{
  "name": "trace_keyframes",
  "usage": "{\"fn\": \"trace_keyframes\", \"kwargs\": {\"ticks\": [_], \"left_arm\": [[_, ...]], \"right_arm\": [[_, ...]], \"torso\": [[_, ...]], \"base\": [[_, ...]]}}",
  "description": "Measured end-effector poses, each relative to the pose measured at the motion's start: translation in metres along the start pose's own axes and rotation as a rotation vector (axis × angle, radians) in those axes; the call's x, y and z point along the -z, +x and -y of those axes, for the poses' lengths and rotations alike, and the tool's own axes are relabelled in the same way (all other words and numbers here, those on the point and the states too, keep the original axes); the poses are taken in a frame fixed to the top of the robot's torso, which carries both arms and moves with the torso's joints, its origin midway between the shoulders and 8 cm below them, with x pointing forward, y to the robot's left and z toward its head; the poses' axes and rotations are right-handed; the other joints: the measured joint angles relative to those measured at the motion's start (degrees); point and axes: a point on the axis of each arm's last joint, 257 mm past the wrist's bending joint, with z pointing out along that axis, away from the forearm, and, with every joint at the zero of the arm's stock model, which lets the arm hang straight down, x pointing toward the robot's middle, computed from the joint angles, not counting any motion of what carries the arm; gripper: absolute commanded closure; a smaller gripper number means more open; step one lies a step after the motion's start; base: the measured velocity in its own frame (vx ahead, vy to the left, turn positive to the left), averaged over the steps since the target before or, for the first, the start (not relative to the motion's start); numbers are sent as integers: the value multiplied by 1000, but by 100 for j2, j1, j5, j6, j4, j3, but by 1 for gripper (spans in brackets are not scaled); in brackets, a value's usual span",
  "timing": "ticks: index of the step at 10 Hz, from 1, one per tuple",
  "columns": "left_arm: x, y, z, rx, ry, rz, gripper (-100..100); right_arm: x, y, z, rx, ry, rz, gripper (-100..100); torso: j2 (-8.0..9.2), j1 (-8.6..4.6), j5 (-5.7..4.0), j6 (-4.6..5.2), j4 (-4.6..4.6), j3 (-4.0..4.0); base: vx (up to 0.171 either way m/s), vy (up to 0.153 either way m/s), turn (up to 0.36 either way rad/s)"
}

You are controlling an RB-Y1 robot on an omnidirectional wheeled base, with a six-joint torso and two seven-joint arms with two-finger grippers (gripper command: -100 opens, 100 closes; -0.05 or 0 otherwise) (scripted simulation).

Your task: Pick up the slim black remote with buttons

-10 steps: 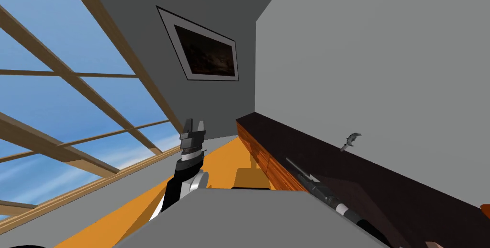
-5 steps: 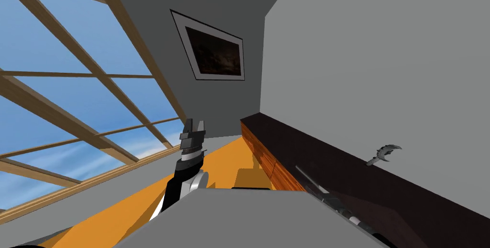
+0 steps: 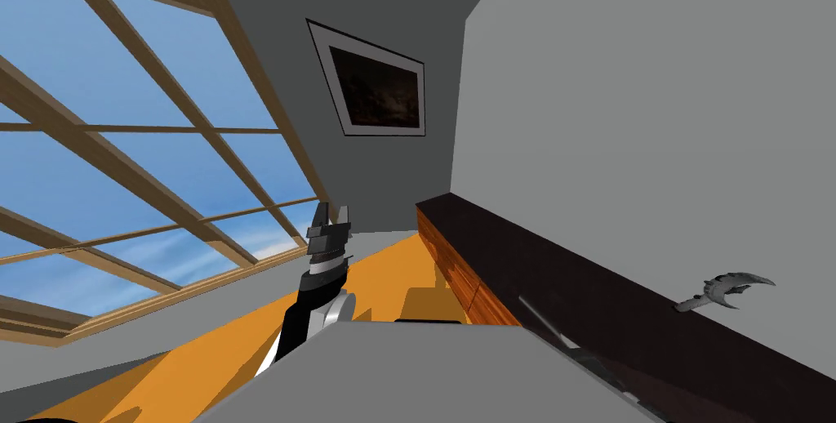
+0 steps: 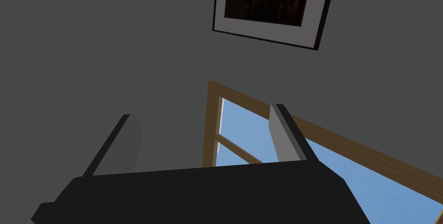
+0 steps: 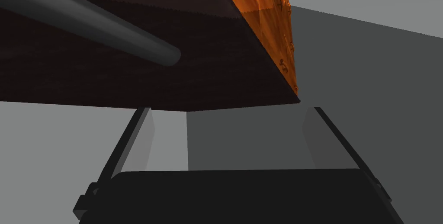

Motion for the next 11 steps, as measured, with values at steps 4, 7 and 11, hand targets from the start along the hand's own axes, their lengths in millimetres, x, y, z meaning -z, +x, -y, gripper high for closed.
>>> {"fn": "trace_keyframes", "kwargs": {"ticks": [4, 7, 11], "left_arm": [[0, 0, 0, 0, 0, 0, 0], [0, 0, 0, 0, 0, 0, 0], [0, 0, 0, 0, 0, 0, 0]], "right_arm": [[16, 48, 27, 81, 35, -141, -100], [32, 81, 54, 134, 59, -245, -100], [65, 125, 82, 195, 89, -395, -100]], "torso": [[-13, 2, 1, -5, -2, -7], [-9, 1, 0, -4, -1, -5], [0, -1, 1, 0, 0, 0]], "base": [[61, 18, 188], [62, 18, 239], [41, 4, 125]]}}
